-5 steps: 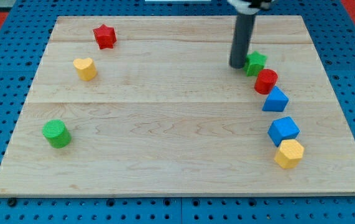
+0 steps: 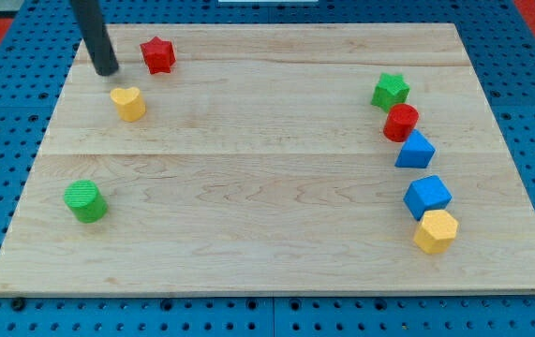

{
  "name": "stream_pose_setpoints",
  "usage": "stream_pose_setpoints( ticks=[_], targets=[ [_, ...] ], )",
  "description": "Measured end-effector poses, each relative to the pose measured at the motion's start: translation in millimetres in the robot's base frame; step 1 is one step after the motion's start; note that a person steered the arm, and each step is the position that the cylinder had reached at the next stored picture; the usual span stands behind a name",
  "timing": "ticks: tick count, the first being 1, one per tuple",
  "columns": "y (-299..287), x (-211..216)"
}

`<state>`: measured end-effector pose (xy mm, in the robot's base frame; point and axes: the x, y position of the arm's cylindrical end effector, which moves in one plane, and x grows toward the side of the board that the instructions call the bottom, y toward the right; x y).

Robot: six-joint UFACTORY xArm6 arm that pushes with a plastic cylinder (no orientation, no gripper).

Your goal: Slide red star towards green star

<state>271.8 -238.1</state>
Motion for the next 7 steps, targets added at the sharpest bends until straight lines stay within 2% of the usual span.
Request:
stream_pose_setpoints(
  ticks=[1, 2, 3, 4, 5, 7],
  targets=[
    [77, -23],
    [192, 3],
    [149, 4],
    [129, 39],
    [179, 49],
    [240, 44]
  ],
)
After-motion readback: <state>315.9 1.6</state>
